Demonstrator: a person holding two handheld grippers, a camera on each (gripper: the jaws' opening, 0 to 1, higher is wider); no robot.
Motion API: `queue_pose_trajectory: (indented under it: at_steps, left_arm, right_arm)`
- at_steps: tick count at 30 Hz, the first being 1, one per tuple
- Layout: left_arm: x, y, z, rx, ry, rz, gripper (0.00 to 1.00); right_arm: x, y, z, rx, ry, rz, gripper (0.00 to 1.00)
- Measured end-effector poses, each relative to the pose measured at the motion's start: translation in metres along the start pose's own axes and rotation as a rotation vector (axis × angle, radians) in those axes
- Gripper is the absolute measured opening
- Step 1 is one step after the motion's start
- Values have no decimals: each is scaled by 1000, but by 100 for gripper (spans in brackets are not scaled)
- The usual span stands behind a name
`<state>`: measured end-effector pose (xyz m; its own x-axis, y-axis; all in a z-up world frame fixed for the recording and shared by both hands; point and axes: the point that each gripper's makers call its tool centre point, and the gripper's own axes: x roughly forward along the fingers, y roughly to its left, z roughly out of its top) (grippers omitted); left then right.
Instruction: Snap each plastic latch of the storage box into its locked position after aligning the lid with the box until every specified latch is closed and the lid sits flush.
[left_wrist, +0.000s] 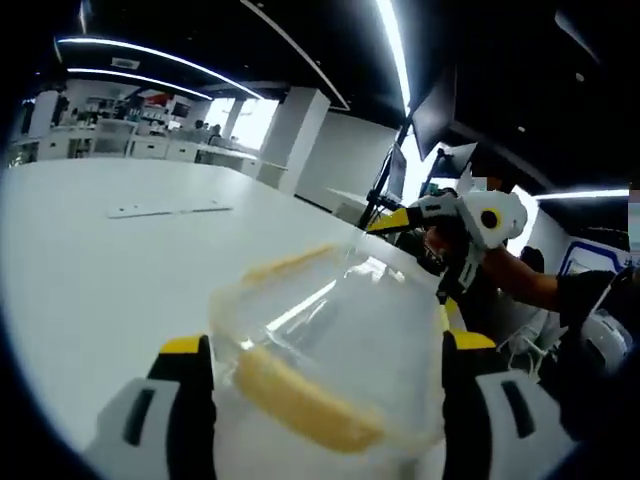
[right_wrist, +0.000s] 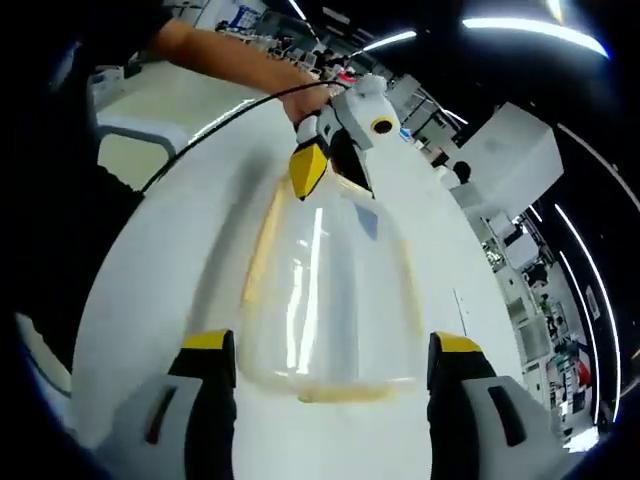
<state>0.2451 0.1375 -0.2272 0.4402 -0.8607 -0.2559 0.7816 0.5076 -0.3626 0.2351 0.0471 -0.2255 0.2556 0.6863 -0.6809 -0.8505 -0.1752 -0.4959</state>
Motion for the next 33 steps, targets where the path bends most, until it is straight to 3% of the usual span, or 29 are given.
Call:
queue_pose_trajectory:
  at_steps: [4, 6, 12, 17, 20, 22, 24, 26, 30, 33]
  left_arm:
    - [-7, -7, 6, 54, -43, -11, 95]
    - [-11, -6, 7, 66, -45, -15, 96]
    - [-24, 10, 17, 168, -96, 35, 89]
    - [-29, 5, 9, 264, -51, 46, 90]
    - [-31, 6, 9, 296, -75, 70, 87]
    - [-32, 10, 10, 319, -81, 111, 84]
    - [-35, 16, 10, 397, -63, 177, 82]
    - [-36, 17, 8, 478, -46, 238, 80]
    - [-37, 13, 9, 557, -50, 315, 80]
    - [-36, 7, 5, 652, -35, 346, 74]
  right_arm:
    - [-3, 5, 7, 42, 0, 139, 76]
    - [-6, 9, 18, 79, -35, 219, 76]
    - [-5, -10, 19, 96, -13, 246, 76]
    - [-4, -11, 24, 104, 0, 308, 76]
    - [1, -17, 21, 102, 35, 321, 75]
    - [3, -20, 20, 108, 50, 337, 74]
    - [7, -23, 19, 104, 70, 342, 74]
    - [8, -24, 20, 110, 80, 361, 75]
    - [12, -24, 20, 112, 109, 394, 78]
    - [16, -34, 17, 109, 138, 396, 67]
